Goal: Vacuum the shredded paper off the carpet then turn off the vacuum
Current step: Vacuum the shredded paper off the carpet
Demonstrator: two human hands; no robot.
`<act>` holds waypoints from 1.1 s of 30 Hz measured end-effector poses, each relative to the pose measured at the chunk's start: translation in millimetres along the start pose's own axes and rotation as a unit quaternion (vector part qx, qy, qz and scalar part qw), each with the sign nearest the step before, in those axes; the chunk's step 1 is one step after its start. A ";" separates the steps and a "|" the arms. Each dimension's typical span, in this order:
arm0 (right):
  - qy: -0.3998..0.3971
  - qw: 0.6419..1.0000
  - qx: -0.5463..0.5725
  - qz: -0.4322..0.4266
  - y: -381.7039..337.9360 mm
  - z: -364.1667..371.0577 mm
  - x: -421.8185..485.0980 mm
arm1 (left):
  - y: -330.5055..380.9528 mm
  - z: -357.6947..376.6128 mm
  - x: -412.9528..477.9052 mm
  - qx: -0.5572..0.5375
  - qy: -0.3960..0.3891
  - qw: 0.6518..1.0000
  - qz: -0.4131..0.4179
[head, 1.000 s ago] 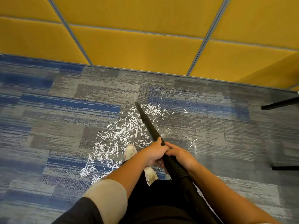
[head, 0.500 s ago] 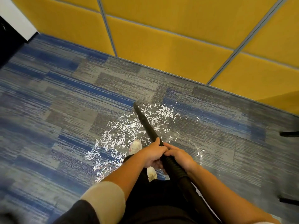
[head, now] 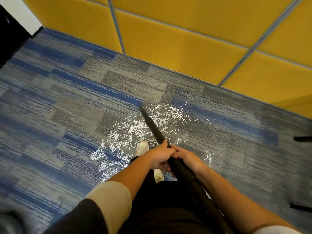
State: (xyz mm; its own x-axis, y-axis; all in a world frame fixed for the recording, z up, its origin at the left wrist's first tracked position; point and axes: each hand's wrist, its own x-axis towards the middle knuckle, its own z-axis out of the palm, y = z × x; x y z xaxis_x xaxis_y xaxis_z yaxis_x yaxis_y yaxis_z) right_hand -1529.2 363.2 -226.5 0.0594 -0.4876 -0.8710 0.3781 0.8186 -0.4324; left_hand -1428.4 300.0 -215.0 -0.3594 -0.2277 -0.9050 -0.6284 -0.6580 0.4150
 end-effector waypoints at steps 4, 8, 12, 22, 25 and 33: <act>-0.009 1.000 0.001 0.000 2.8 1.2 -2.7 | -3.8 0.4 -1.5 0.006 -0.003 1.000 -0.003; -0.016 1.000 0.021 -0.007 6.2 -8.8 -10.1 | 0.0 10.9 2.0 0.024 -0.012 1.000 -0.002; -0.002 0.999 0.037 -0.017 9.6 -21.7 -16.8 | 6.4 23.0 5.6 0.039 -0.033 0.999 -0.002; 0.039 0.998 0.050 -0.026 15.2 -36.9 -14.8 | 14.2 36.5 10.9 0.061 -0.046 0.997 0.002; 0.037 0.998 0.046 -0.023 13.1 -33.2 -10.4 | 14.9 32.9 9.2 0.064 -0.042 0.997 0.002; 0.044 0.996 0.067 -0.034 16.6 -40.3 -18.7 | 21.4 42.9 11.0 0.087 -0.053 0.995 -0.007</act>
State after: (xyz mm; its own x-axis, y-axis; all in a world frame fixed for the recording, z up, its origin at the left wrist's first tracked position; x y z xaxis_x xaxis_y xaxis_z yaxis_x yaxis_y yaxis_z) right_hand -1561.3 398.2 -226.8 -0.0489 -0.5077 -0.8601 0.4987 0.7337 -0.4615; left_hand -1475.4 314.2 -212.0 -0.4143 -0.1364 -0.8999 -0.7404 -0.5246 0.4204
